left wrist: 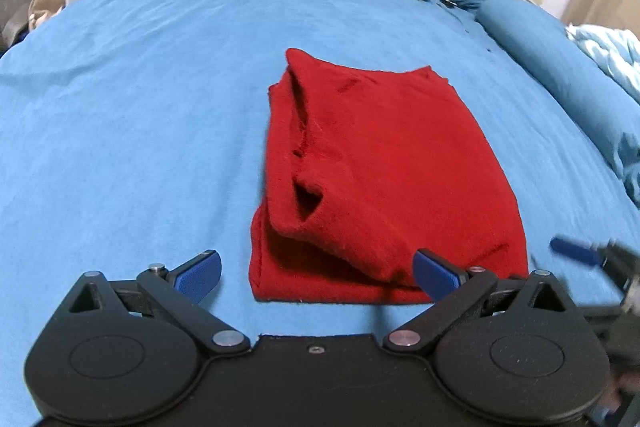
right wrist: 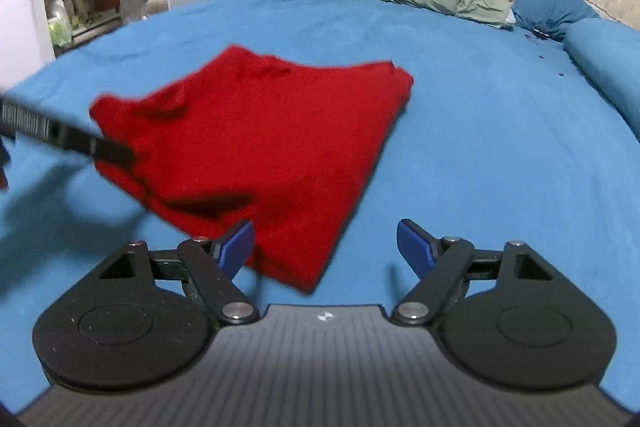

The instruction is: Fold small clothes

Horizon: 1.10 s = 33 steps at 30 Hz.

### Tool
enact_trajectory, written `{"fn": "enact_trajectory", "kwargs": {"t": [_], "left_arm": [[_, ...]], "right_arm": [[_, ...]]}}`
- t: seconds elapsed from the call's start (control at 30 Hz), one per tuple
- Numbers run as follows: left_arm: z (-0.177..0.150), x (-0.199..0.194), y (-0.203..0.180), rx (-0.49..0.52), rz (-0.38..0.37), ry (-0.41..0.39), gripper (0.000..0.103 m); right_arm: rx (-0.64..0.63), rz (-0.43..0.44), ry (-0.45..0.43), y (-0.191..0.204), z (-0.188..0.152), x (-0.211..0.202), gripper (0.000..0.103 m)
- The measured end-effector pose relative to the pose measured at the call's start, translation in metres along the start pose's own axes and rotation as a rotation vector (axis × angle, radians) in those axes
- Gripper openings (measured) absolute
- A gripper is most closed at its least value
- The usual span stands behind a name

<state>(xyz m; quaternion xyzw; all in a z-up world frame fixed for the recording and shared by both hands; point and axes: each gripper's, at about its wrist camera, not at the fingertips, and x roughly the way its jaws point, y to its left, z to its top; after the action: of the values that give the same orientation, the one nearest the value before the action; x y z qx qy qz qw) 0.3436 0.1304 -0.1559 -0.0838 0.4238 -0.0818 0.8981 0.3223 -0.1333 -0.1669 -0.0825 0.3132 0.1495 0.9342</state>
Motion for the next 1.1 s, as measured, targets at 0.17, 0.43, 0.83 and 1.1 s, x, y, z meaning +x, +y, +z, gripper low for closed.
{"fn": "enact_trajectory", "kwargs": {"t": [0.17,0.43,0.83,1.1], "left_arm": [[0.004,0.0,0.004,-0.023,0.003,-0.006,0.103],[0.007,0.004,0.011,-0.061,0.006,-0.017,0.103],[0.011,0.007,0.01,-0.057,0.005,-0.023,0.103],[0.014,0.005,0.017,-0.012,0.045,-0.025,0.103]], "right_arm": [[0.035,-0.033,0.001,0.019,-0.012,0.014,0.092],[0.03,-0.09,0.002,0.023,-0.027,0.026,0.092],[-0.015,-0.179,-0.044,0.044,-0.023,0.031,0.095],[0.039,-0.348,-0.13,0.023,-0.017,0.008,0.091]]}}
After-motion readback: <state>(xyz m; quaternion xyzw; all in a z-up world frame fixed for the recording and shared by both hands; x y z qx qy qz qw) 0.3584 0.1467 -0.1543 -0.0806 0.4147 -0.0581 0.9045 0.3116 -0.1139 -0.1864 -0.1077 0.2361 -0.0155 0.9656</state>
